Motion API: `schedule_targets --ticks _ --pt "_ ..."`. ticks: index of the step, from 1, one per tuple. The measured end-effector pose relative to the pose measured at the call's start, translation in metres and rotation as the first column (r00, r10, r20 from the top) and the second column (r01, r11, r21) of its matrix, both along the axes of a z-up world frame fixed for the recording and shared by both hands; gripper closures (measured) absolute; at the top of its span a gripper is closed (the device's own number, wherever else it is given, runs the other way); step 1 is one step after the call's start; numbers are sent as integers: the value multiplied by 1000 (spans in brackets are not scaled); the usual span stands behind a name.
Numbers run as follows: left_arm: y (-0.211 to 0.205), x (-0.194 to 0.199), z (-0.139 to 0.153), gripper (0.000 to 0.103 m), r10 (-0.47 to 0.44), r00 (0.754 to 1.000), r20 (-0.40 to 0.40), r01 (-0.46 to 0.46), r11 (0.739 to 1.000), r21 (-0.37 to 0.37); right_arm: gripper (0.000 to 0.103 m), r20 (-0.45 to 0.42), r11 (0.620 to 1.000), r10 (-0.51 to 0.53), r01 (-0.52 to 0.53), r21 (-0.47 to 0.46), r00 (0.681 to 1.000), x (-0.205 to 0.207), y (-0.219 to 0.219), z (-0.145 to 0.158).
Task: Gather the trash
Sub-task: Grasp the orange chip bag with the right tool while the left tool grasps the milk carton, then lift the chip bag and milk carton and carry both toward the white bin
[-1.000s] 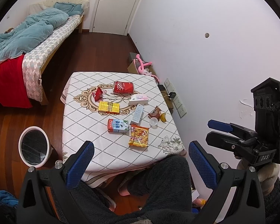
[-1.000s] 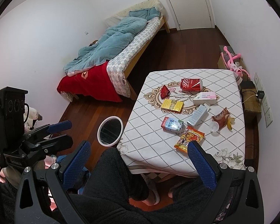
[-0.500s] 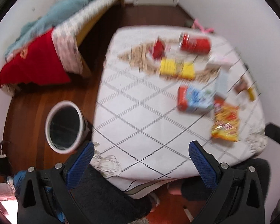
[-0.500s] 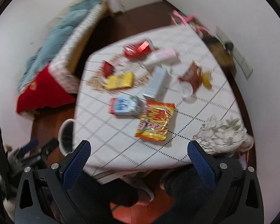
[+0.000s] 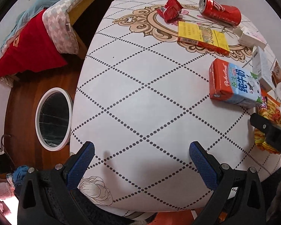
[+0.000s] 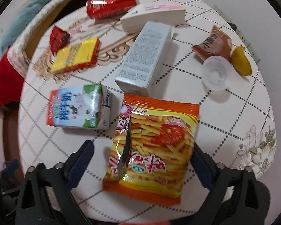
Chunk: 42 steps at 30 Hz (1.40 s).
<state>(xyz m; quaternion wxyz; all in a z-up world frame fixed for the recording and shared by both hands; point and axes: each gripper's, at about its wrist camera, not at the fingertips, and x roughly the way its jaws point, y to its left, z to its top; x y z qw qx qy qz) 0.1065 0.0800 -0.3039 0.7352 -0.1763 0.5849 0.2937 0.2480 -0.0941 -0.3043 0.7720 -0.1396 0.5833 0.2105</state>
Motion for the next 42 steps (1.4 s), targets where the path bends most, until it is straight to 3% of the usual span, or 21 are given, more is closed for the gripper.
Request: schedule_targets --ticks 2,4,11,17,20,23,25,28,34,36,40,42 --pt "-1 5 6 0 -12 1000 20 12 1000 -13 29 29 1000 11 -11 -26 1000 -2 -3 2" --pt "-5 14 18 0 -35 998 55 37 999 -33 40 37 1000 13 -12 -23 999 -2 -14 6" --pt "-25 73 40 0 -124 980 157 141 985 -100 40 43 994 -105 106 -14 994 28 -88 15" --pt "-37 121 25 0 -169 976 135 194 960 -200 28 -45 982 -177 179 67 983 47 -124 16" --pt "-46 138 9 0 -216 974 66 224 960 -170 25 -54 976 -190 195 98 980 48 -135 20" --pt "-51 148 -2 0 -250 968 6 250 965 -85 24 -59 973 -194 200 117 979 50 -135 19" --pt "-50 150 -9 0 -250 968 14 250 964 -94 24 -55 972 -198 203 118 979 53 -130 16" --pt "-45 148 -16 9 -229 973 25 230 968 -103 24 -37 975 -195 198 104 980 54 -114 12" --pt "-44 132 -5 12 -217 975 47 219 975 -36 25 49 991 -130 130 -1 990 43 -99 5" --pt "-45 123 3 12 -213 975 57 214 977 -12 28 84 993 -108 112 -37 991 38 -97 4" --pt "-46 102 20 12 -188 978 94 187 982 19 56 109 996 -77 82 -46 991 31 -94 8" --pt "-49 87 29 12 -181 978 108 178 983 34 57 107 997 -67 71 -32 992 27 -93 12"
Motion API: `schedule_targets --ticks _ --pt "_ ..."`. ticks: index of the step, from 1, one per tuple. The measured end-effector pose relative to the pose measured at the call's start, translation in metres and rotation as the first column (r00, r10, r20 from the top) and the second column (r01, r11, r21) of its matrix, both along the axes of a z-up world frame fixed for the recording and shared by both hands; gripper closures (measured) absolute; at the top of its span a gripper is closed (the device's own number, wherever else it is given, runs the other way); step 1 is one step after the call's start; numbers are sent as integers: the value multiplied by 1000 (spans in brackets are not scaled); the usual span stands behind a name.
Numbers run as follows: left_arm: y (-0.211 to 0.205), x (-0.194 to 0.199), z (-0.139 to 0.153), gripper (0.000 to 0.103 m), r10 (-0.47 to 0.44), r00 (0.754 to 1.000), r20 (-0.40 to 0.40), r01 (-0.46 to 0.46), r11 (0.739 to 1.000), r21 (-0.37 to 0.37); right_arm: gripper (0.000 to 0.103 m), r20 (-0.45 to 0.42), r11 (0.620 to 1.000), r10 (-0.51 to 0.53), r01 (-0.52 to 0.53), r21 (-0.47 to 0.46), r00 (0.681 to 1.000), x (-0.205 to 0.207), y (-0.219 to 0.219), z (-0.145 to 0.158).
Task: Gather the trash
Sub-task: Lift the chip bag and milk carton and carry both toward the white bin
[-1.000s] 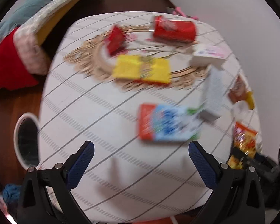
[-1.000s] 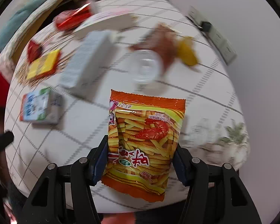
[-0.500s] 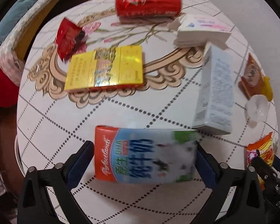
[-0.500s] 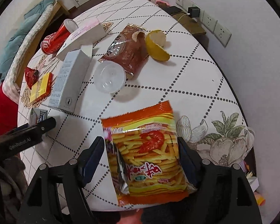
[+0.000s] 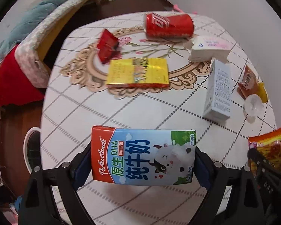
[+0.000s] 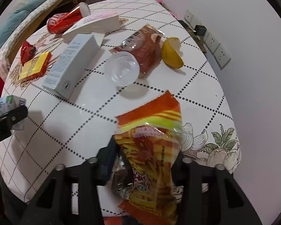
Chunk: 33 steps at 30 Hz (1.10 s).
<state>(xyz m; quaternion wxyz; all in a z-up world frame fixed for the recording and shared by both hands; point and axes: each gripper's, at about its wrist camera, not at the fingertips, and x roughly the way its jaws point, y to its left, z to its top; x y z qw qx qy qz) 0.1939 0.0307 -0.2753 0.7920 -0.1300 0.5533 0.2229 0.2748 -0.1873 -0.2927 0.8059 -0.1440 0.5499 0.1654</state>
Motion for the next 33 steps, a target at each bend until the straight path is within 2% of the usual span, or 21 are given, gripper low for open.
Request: schedule_targets --ticks 4,6,7,8,14,21,25,28,33 --pt "0 -23 12 12 19 999 29 -19 1000 12 62 2 999 17 -17 47 1000 -9 1 9" --pt "8 -33 18 12 28 999 38 -29 1000 12 70 0 998 34 -34 58 999 -15 4 12" --pt "11 -41 21 12 36 998 46 -37 999 13 85 2 997 41 -41 59 999 -19 5 14" --pt "13 -48 23 12 41 998 51 -42 999 13 88 7 997 52 -52 63 999 -23 8 17" --pt "30 -85 41 12 80 993 90 -81 997 7 91 26 984 100 -103 143 995 -46 25 41" --pt "79 -129 66 12 151 978 144 -155 988 15 92 38 943 215 -217 250 976 -79 83 83" --pt "125 -162 80 12 219 961 170 -228 973 35 92 33 900 318 -313 304 948 -107 138 102" --pt "167 -193 85 12 289 940 180 -303 952 52 92 18 859 398 -380 342 917 -129 185 107" --pt "235 -236 67 12 407 901 147 -418 907 47 92 -36 781 551 -500 373 834 -176 290 90"
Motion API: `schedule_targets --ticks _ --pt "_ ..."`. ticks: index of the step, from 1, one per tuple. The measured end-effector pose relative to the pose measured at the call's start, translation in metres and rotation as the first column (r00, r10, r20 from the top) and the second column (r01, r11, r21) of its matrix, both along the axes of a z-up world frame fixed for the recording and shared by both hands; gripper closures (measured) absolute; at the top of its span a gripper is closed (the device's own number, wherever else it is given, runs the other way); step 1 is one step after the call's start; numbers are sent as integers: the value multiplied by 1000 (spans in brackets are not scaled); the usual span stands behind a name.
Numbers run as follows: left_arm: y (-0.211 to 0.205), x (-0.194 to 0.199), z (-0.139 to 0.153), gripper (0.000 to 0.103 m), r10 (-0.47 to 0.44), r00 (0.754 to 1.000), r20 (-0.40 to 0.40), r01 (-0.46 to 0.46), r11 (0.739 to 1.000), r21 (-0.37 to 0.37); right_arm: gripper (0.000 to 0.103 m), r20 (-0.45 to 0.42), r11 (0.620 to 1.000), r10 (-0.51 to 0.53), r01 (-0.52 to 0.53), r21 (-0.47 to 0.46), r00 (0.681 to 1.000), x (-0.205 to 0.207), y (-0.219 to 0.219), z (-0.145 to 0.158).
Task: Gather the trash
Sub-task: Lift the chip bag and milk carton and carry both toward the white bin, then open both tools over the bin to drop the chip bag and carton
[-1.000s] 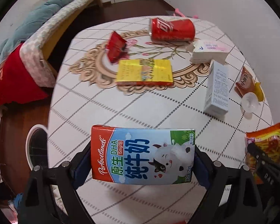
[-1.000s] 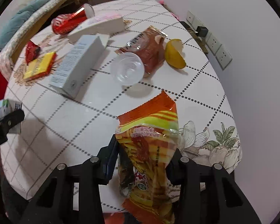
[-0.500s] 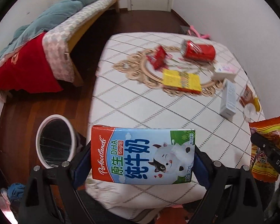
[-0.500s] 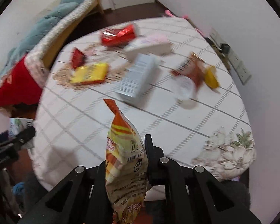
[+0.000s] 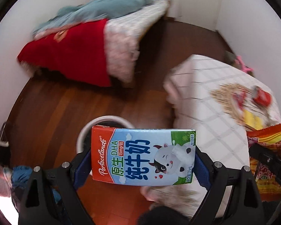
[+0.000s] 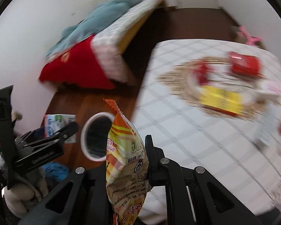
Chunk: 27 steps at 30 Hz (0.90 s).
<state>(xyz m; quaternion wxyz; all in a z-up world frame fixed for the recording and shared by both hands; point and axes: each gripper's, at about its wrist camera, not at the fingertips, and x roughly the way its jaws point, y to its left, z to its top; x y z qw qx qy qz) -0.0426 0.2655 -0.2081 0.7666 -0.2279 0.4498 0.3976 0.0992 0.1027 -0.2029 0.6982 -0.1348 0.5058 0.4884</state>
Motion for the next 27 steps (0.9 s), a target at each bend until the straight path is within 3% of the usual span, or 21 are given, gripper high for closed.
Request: schedule_targets --ticks 4,8,11,15,21,24,26,27 --pt "59 -35 -34 12 86 996 -7 -86 993 -84 92 -43 995 91 -92 -32 995 -28 72 -29" --pt "111 -62 -75 12 152 988 8 -146 966 -213 92 -103 984 145 -154 -88 984 -49 144 -75" --pt "143 -76 -109 12 212 977 12 -198 928 -314 92 -147 972 165 -186 -145 975 -59 189 -115" --pt "174 -96 -156 11 287 958 14 -248 850 -464 92 -196 951 168 -211 -227 966 -69 237 -173" --pt "186 -119 -178 4 371 929 16 -307 791 -529 89 -268 919 150 -234 -316 952 -78 270 -241" --pt "185 -132 -178 4 391 920 -1 -338 795 -503 57 -296 898 161 -264 -353 942 -85 279 -262" --pt "181 -137 -175 4 397 917 -31 -365 809 -461 27 -294 897 174 -275 -346 940 -87 279 -263" --pt "176 -140 -172 4 395 917 -56 -380 821 -426 25 -279 896 188 -281 -345 942 -90 279 -262"
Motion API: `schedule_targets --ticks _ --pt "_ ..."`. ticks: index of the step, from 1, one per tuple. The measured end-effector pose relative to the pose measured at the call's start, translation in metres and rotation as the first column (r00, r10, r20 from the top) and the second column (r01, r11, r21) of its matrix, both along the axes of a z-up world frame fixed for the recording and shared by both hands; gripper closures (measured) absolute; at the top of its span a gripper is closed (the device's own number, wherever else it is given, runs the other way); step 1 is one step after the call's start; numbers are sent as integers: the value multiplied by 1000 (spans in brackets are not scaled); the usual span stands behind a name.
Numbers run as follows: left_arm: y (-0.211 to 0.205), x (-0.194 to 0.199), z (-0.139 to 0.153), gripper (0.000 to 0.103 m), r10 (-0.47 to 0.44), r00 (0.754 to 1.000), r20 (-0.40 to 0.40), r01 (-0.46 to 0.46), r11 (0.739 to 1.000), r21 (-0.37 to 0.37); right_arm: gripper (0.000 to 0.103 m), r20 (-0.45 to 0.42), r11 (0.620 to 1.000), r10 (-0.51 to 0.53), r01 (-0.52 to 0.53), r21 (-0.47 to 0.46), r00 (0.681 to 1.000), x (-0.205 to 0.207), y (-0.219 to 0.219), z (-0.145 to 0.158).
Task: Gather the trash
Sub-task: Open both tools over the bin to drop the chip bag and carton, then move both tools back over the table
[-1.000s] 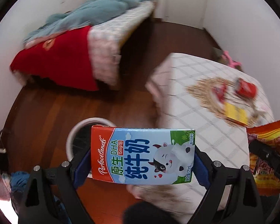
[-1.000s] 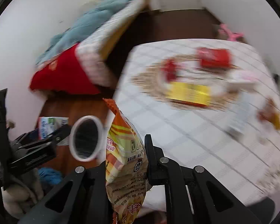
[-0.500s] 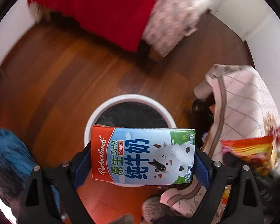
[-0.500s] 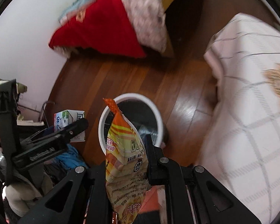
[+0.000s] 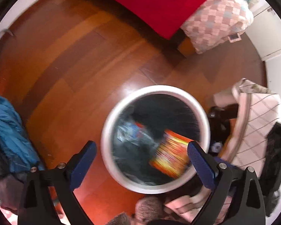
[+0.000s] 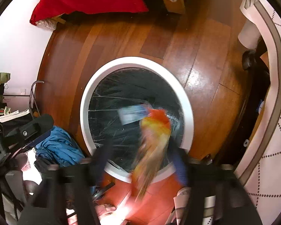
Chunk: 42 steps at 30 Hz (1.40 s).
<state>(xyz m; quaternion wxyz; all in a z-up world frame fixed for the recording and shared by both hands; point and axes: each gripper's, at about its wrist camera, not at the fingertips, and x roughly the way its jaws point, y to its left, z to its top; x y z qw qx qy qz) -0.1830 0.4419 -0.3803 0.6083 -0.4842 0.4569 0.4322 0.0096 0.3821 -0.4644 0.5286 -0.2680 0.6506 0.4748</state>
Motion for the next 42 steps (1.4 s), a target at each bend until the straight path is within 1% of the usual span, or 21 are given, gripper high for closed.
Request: schedule_targets --ticks 1,2,3,4,6,9,11,13,16,22,26,33,39,42 --pt "-1 -4 3 4 1 1000 -27 0 1000 18 21 19 1000 6 -6 1 1000 -2 -1 3" --pt "-5 -7 5 4 2 998 -56 0 999 39 13 39 1000 9 -9 -1 999 -4 -3 2" --pt "-10 -10 8 4 2 997 -82 3 998 60 8 56 1000 12 -11 -7 998 -5 -5 5" --pt "-16 -12 12 4 3 995 -105 6 997 81 1 76 1000 16 -15 -13 997 -4 -5 7" --pt "-30 -17 20 4 7 988 -152 11 993 121 0 138 999 39 -36 -22 990 -2 -14 17" --pt "-48 -20 31 4 -6 984 -178 35 987 156 0 245 996 84 -77 -36 966 -6 -28 37" --pt "-61 -20 40 4 -19 981 -196 54 983 175 0 286 995 95 -87 -40 954 -10 -33 46" --pt "-72 -20 48 4 -32 978 -207 73 979 192 0 300 996 94 -88 -35 949 -12 -43 58" --pt "-83 -16 59 4 -47 975 -217 95 972 214 0 317 996 92 -91 -16 944 -14 -57 71" --pt "-106 -16 88 4 -64 977 -202 115 961 251 0 329 996 72 -88 33 941 -21 -82 102" --pt "-122 -15 110 4 -67 981 -182 117 953 280 0 340 992 57 -90 85 939 -27 -100 134" --pt "-156 -16 161 4 -73 988 -139 118 929 351 0 353 977 23 -95 190 935 -33 -134 195" --pt "-185 -8 199 4 -80 988 -128 127 902 414 0 302 948 -55 -45 315 952 -23 -178 251" --pt "-202 7 214 4 -103 988 -116 144 886 440 0 260 931 -104 2 366 960 -11 -203 272"
